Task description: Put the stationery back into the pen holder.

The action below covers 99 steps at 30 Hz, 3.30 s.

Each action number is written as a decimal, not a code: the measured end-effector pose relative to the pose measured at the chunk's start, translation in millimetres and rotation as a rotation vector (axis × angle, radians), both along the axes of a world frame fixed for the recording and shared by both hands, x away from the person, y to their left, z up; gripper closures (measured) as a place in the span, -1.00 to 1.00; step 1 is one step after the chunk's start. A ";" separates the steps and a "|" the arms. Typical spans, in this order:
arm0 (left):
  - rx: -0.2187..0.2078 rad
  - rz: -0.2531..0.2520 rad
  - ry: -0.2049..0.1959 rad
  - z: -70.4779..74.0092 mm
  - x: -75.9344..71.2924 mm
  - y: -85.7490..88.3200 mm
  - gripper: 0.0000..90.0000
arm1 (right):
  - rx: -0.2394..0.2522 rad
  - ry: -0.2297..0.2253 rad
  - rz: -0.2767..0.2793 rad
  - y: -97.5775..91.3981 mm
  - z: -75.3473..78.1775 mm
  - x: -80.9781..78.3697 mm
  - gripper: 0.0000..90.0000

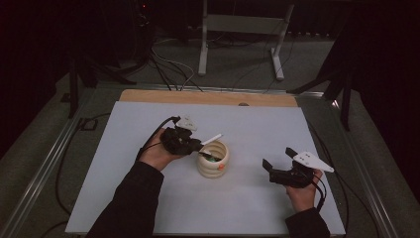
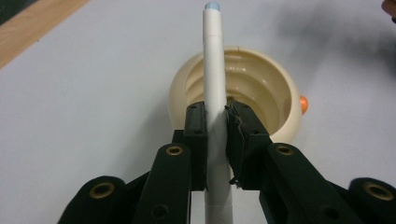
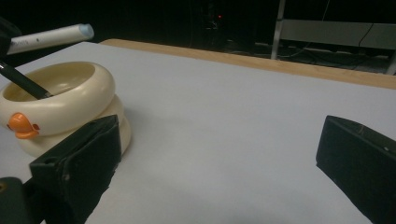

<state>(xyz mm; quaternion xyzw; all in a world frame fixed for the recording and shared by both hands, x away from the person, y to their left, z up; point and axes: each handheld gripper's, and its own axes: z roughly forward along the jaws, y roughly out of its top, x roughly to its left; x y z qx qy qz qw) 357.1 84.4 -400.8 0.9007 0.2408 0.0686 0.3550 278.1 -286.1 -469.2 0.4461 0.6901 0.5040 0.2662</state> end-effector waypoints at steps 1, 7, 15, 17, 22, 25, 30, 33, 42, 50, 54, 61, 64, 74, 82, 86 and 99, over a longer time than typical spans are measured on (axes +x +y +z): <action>0.007 -0.002 0.002 -0.6 -0.1 0.2 0.75 | 0.002 0.000 0.002 0.6 0.1 0.3 -1.00; 0.049 -0.014 0.022 -3.8 1.0 -1.1 0.75 | 0.008 0.000 0.013 5.8 0.5 2.2 -1.00; 0.096 -0.032 0.042 -5.8 0.0 -3.2 0.76 | 0.017 0.006 0.008 4.1 -0.2 3.1 -1.00; 0.111 -0.038 0.045 -5.6 0.2 -3.6 0.76 | 0.014 0.005 0.010 4.5 -0.5 3.2 -1.00; 0.136 -0.046 0.057 -3.1 1.2 -6.6 0.76 | 0.014 0.005 0.010 4.5 -0.7 3.3 -1.00; 0.160 -0.054 0.060 -0.8 2.4 -9.8 0.76 | 0.014 0.006 0.011 4.5 -0.7 3.3 -1.00; 0.179 -0.060 0.070 0.8 4.4 -14.2 0.76 | 0.016 0.005 0.011 4.2 -0.6 3.2 -1.00; 0.186 -0.064 0.077 1.4 6.1 -16.2 0.76 | 0.017 0.006 0.010 4.1 -0.6 3.3 -1.00; 0.217 -0.063 0.097 4.5 7.6 -18.4 0.76 | 0.016 0.005 0.011 4.2 -0.9 3.4 -1.00; 0.240 -0.066 0.108 6.6 10.5 -23.1 0.76 | 0.014 0.004 0.013 4.3 -1.0 3.5 -1.00; 0.247 -0.058 0.120 7.3 12.5 -24.1 0.76 | 0.015 0.004 0.014 4.3 -1.1 3.6 -1.00; 0.211 -0.052 0.111 8.1 14.4 -24.0 0.76 | 0.017 0.005 0.012 4.1 -1.2 3.8 -1.00; 0.221 -0.055 0.108 6.6 14.2 -26.7 0.76 | 0.014 0.004 0.013 4.2 -1.2 3.7 -1.00; 0.090 -0.008 0.064 9.5 14.4 -23.2 0.75 | 0.017 0.007 0.010 3.8 -1.3 3.7 -1.00; 0.051 0.009 0.052 6.0 11.9 -17.8 0.76 | 0.015 0.008 0.013 4.3 -1.7 3.7 -1.00; 0.082 -0.008 0.059 4.7 10.4 -18.7 0.76 | 0.015 0.010 0.013 4.4 -1.9 3.9 -1.00; 0.088 -0.032 0.084 3.9 10.7 -23.3 0.75 | 0.014 0.011 0.013 4.2 -1.9 4.0 -1.00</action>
